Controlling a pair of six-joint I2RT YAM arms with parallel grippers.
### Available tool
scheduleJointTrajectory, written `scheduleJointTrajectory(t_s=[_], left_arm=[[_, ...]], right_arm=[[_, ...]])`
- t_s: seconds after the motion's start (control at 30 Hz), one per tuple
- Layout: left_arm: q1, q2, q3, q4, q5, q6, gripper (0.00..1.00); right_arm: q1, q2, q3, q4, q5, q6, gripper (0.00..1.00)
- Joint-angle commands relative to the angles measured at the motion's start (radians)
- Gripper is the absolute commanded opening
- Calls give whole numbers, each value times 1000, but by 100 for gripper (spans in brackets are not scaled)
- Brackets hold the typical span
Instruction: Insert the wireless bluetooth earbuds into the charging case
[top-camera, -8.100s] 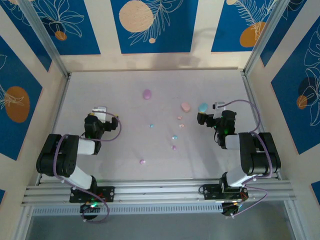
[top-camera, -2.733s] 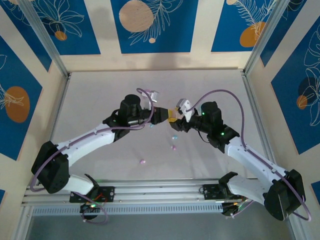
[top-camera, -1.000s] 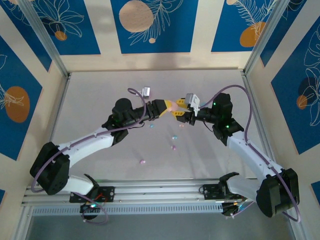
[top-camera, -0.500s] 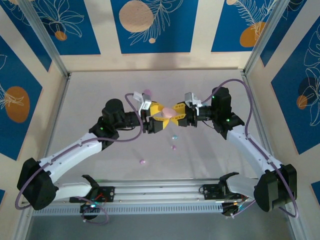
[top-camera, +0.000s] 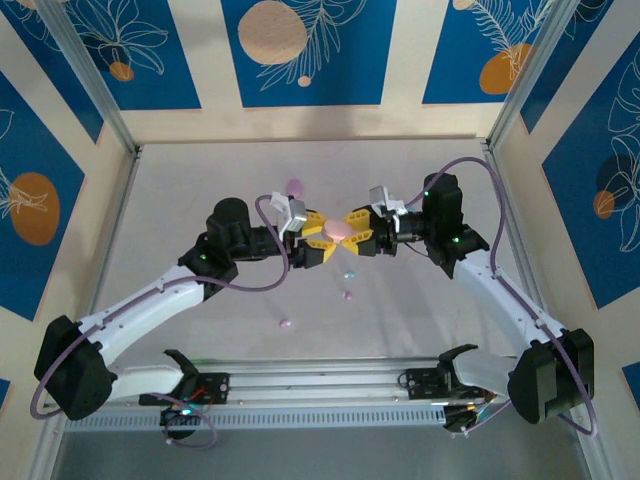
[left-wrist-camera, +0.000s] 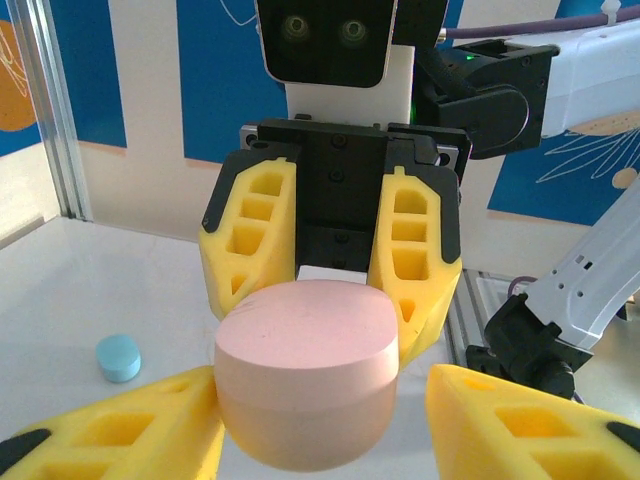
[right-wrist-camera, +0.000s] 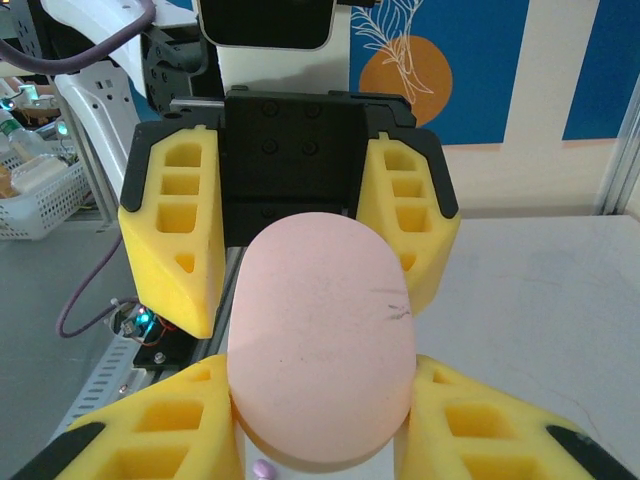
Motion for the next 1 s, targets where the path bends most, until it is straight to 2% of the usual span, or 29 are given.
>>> scheduleJointTrajectory(t_s=[0.0, 0.3, 0.53, 0.97], left_arm=[[6, 13, 17, 22, 45, 10, 54], [4, 29, 29, 31, 52, -14, 52], [4, 15, 5, 107, 56, -46, 52], [6, 31, 9, 77, 70, -28, 38]], right_arm=[[10, 6, 40, -7, -15, 10, 29], [24, 5, 35, 16, 1, 21, 30], [30, 5, 33, -6, 16, -7, 30], [35, 2, 35, 18, -1, 20, 31]])
